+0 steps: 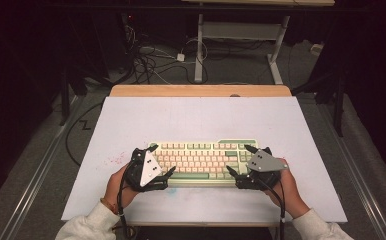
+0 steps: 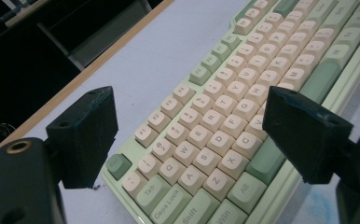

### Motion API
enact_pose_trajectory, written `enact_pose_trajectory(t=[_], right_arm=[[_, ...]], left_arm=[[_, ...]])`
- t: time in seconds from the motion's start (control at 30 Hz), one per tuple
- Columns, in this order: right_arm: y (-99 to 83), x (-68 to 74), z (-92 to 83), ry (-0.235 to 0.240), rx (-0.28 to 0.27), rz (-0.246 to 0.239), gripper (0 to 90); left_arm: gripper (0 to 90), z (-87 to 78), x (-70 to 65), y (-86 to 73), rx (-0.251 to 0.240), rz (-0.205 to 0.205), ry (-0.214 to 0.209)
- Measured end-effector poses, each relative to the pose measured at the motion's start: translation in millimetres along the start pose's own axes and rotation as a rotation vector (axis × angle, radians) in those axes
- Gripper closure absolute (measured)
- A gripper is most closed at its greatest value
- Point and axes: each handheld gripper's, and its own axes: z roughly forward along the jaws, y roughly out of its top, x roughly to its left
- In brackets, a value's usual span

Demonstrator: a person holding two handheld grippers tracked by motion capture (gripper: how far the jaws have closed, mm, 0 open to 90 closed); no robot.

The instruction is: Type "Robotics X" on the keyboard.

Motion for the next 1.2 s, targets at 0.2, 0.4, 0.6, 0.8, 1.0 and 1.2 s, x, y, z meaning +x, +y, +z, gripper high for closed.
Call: enact_pose_trajectory(t=[0.2,0.4,0.6,0.8,1.0,1.2], right_arm=[[0.6,1.5,-4.0,-0.002,-0.001,-0.012,18.0],[-0.3,3.3,-9.3,-0.013,-0.006,-0.018,17.5],[-2.7,1.5,-17.3,-0.021,-0.011,-0.012,17.4],[-5.8,-1.7,-26.9,-0.039,-0.016,-0.005,17.4],[-9.7,-3.2,-35.3,-0.053,-0.018,-0.012,17.3],[-14.6,-5.6,-43.8,-0.06,-0.026,-0.017,17.3]], left_arm=[[17.2,-2.6,-2.9,-0.9,0.003,0.016,0.002],[17.1,-9.4,-2.2,-4.1,0.001,0.017,0.008],[17.0,-15.5,-3.7,-7.6,-0.006,0.016,-0.004],[17.0,-20.4,-4.5,-11.9,-0.007,0.015,-0.012],[17.0,-25.8,-5.3,-17.9,-0.002,0.024,-0.016],[17.0,-30.2,-4.0,-25.1,0.0,0.021,-0.013]])
